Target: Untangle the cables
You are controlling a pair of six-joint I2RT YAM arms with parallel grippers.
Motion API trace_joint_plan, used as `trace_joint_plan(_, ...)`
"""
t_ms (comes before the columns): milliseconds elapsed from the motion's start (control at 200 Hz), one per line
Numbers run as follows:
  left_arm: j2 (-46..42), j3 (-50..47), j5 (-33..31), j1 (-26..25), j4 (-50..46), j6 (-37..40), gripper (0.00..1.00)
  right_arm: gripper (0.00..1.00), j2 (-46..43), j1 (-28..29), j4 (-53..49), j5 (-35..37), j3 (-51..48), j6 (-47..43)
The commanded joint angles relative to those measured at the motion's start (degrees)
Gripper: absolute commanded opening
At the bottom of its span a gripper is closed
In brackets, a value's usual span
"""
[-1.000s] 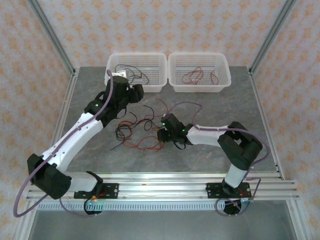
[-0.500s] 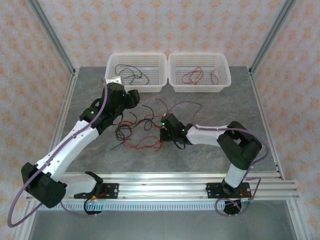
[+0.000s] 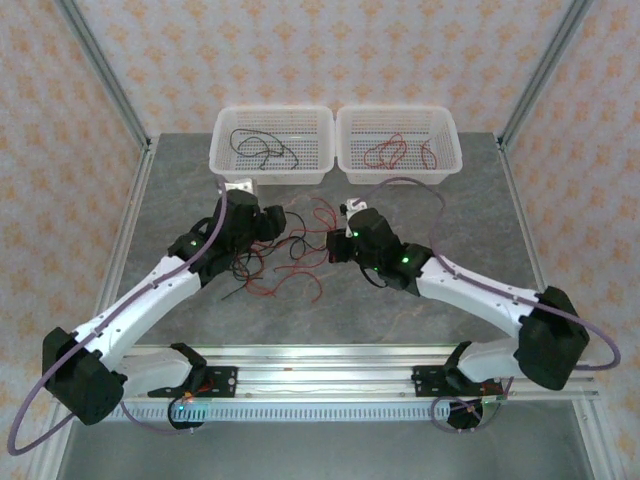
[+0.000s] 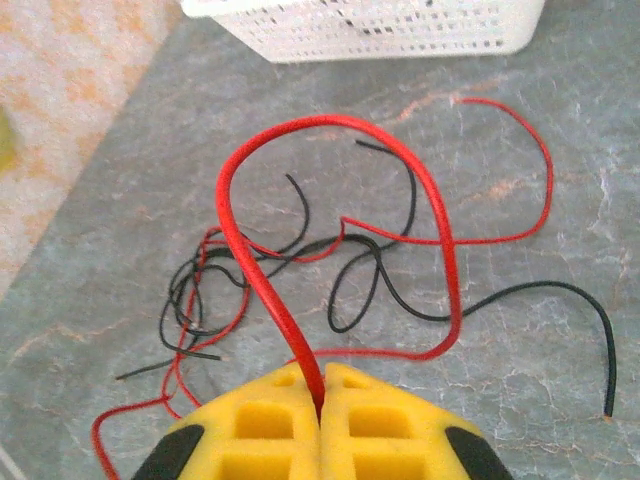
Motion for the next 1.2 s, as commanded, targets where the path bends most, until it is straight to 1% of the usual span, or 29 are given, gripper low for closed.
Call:
trace_joint_plan(0, -1.0, -2.3, 1.8, -2.1, 4.7, -0.9, 0.66, 0.0, -3.1, 0.0, -3.0, 1.8, 2.2, -0.9)
trace_joint_plan(130, -0.1, -4.4, 2.0, -4.6, 6.8, -1.5, 0.66, 0.0, -6.2, -0.5, -3.0, 2.2, 3.0, -0.8)
trace_joint_plan(225, 0.5, -5.4, 0.8, -6.1, 7.5, -2.1, 0.66, 0.0, -6.5, -0.9, -3.7, 3.3, 4.0, -1.3)
trace_joint_plan(270, 0.6, -5.8, 0.1, -6.6, 7.5, -2.3, 0.66, 0.0, -8.4, -1.3, -4.4, 4.0, 4.8, -1.8)
trace_joint_plan(405, -0.4, -6.7, -1.4, -7.5, 7.5, -2.4, 0.66, 0.0, -9.2, -3.7, -6.7, 6.6, 7.1, -3.8)
trace_joint_plan(551, -2.7, -7.2, -2.5, -7.6, 7.0, -2.4, 0.66, 0.0, -9.3, -9.2, -7.4, 7.6, 9.7, -6.7)
trace_joint_plan(691, -4.7, -7.3, -3.3, -7.6, 6.5, -2.4, 0.66, 0.0, -7.1, -16.8, -7.1, 6.5, 13.9, -10.0)
trace_joint_plan(851, -5.9, -7.5, -4.0, -7.6, 5.9, -2.4, 0.66, 0.0, 0.6, -24.6, -4.9, 4.2, 19.5, -12.6)
trace_joint_plan(1016, -6.5, -7.5, -4.3, -7.6, 5.8, -2.4, 0.66, 0.0, 9.8, -29.9, -2.7, 4.0, 26.7, -14.2)
trace_joint_plan(1196, -6.6, -7.2, -4.7, -7.6, 5.6, -2.5, 0.66, 0.0, 21.1, -35.2, 0.1, 3.3, 34.9, -12.0)
